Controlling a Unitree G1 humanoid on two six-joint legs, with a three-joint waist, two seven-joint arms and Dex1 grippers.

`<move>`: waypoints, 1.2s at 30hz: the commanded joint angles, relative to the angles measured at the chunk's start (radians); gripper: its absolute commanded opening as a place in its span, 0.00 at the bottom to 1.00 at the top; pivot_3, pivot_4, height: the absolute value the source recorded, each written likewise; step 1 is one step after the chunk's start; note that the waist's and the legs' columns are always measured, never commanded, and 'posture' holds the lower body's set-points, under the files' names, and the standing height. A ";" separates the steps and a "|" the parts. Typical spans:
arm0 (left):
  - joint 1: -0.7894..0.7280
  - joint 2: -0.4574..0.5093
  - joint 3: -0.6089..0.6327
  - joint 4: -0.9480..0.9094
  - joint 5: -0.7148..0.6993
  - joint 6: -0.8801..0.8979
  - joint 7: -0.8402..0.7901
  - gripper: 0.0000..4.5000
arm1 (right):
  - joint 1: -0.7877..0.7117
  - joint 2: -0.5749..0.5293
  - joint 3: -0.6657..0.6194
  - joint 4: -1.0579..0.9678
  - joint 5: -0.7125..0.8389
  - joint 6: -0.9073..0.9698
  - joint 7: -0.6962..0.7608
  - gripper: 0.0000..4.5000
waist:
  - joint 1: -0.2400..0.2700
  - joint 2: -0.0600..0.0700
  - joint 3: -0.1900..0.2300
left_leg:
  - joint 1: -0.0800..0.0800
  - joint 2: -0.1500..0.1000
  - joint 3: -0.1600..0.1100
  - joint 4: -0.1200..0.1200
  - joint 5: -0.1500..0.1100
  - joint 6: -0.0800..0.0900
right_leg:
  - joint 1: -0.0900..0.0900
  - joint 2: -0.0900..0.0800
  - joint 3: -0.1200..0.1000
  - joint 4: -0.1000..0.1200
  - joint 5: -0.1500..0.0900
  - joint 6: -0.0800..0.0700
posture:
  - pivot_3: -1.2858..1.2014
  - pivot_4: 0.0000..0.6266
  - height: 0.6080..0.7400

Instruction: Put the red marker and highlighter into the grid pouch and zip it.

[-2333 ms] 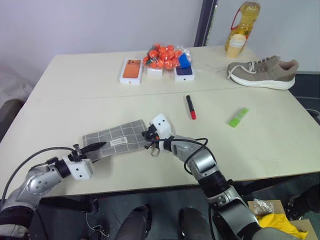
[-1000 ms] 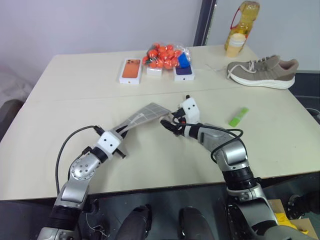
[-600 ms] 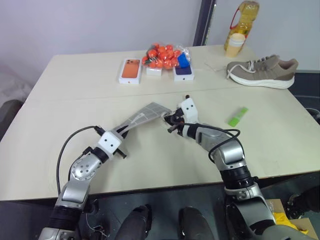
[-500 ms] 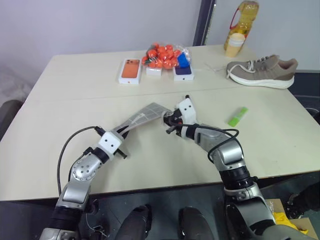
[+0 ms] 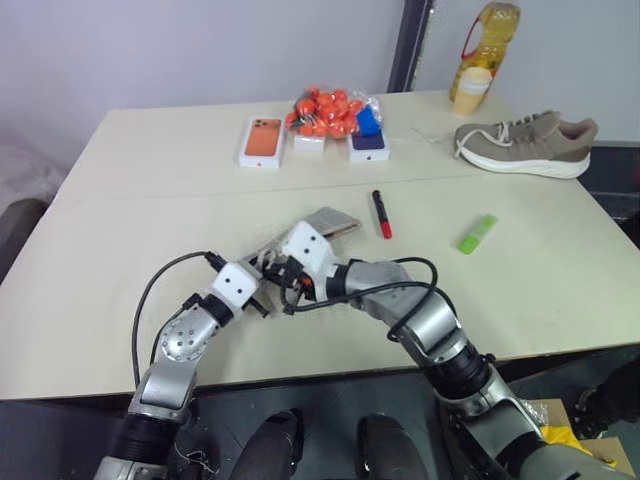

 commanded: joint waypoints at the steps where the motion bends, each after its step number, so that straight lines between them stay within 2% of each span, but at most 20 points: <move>1: -0.010 -0.010 0.007 -0.039 0.002 0.023 0.026 0.00 | -0.022 -0.014 -0.025 -0.055 0.041 0.005 0.044 0.06 | 0.000 0.000 0.000 | 0.000 0.000 0.000 0.000 0.000 0.000 | 0.000 0.000 0.000 0.000 0.000 0.000 | 0.52 0.24 1.00; 3: -0.013 -0.013 0.015 -0.041 0.005 0.035 0.038 0.00 | -0.020 -0.039 -0.049 -0.057 0.051 0.011 0.057 0.18 | 0.000 0.000 0.000 | 0.000 0.000 0.000 0.000 0.000 0.000 | 0.000 0.000 0.000 0.000 0.000 0.000 | 0.52 0.24 1.00; 4: -0.014 -0.011 0.019 -0.041 0.009 0.041 0.046 0.00 | -0.018 -0.061 -0.067 -0.055 0.048 0.008 0.058 0.27 | 0.000 0.000 0.000 | 0.000 0.000 0.000 0.000 0.000 0.000 | 0.000 0.000 0.000 0.000 0.000 0.000 | 0.52 0.24 1.00; 6: -0.017 -0.001 0.029 -0.040 0.024 0.052 0.064 0.00 | -0.014 -0.105 -0.113 -0.034 0.025 -0.003 0.037 0.52 | 0.000 0.000 0.000 | 0.000 0.000 0.000 0.000 0.000 0.000 | 0.000 0.000 0.000 0.000 0.000 0.000 | 0.52 0.24 1.00; 8: -0.018 0.008 0.046 -0.037 0.037 0.065 0.087 0.00 | -0.012 -0.147 -0.162 0.007 -0.001 -0.023 0.010 0.71 | 0.001 0.000 0.000 | 0.000 0.000 0.000 0.000 0.000 0.000 | 0.000 0.000 0.000 0.000 0.000 0.000 | 0.52 0.24 1.00; 11: -0.020 0.023 0.063 -0.028 0.065 0.081 0.121 0.00 | -0.017 -0.206 -0.235 0.116 -0.041 -0.060 -0.045 0.71 | 0.002 0.000 0.000 | 0.000 0.000 0.000 0.000 0.000 0.000 | 0.001 0.000 0.000 0.000 0.000 0.000 | 0.52 0.24 1.00; 14: -0.018 0.031 0.064 -0.022 0.087 0.093 0.143 0.00 | -0.036 -0.221 -0.302 0.248 -0.069 -0.119 -0.106 0.71 | 0.001 0.000 0.000 | 0.000 0.000 0.000 0.000 0.000 0.000 | 0.001 0.000 0.000 0.000 0.000 0.000 | 0.52 0.24 1.00; 18: -0.021 0.022 0.059 -0.013 0.085 0.095 0.151 0.00 | -0.105 -0.189 -0.379 0.498 -0.112 -0.203 -0.238 0.71 | -0.002 0.000 0.000 | 0.000 0.000 0.001 0.000 0.000 0.000 | 0.000 0.000 0.000 0.000 0.000 0.000 | 0.52 0.24 1.00; 24: -0.028 0.006 0.050 -0.009 0.086 0.094 0.156 0.00 | -0.162 -0.138 -0.440 0.730 -0.101 -0.311 -0.286 0.71 | -0.001 0.000 0.000 | 0.000 0.000 0.001 0.000 0.000 0.000 | 0.001 0.000 0.000 0.000 0.000 0.000 | 0.52 0.24 1.00; 27: -0.027 -0.001 0.052 -0.012 0.084 0.097 0.161 0.00 | -0.171 -0.116 -0.457 0.773 -0.090 -0.340 -0.285 0.52 | -0.002 0.000 0.000 | 0.000 0.000 0.001 0.001 0.000 0.000 | 0.001 0.000 0.000 0.000 0.000 0.000 | 0.52 0.24 1.00; 31: -0.027 -0.005 0.056 -0.013 0.077 0.100 0.160 0.00 | -0.165 -0.115 -0.462 0.745 -0.095 -0.364 -0.292 0.08 | -0.002 0.000 0.000 | 0.000 0.000 0.001 0.001 0.001 0.000 | 0.001 0.000 0.000 0.000 0.000 0.000 | 0.52 0.24 1.00; 33: -0.029 -0.007 0.058 -0.013 0.070 0.102 0.156 0.00 | -0.157 -0.125 -0.452 0.715 -0.102 -0.373 -0.282 0.08 | -0.001 0.000 0.000 | 0.000 0.000 0.001 0.001 0.001 0.000 | 0.001 0.000 0.000 0.000 0.000 0.000 | 0.52 0.24 1.00; 36: -0.049 -0.007 0.064 -0.004 0.037 0.106 0.131 0.00 | -0.086 -0.222 -0.378 0.492 -0.125 -0.394 -0.142 0.08 | 0.003 0.001 0.001 | -0.001 0.000 0.001 0.001 0.001 0.000 | 0.001 0.000 0.000 0.000 0.000 0.000 | 0.52 0.24 1.00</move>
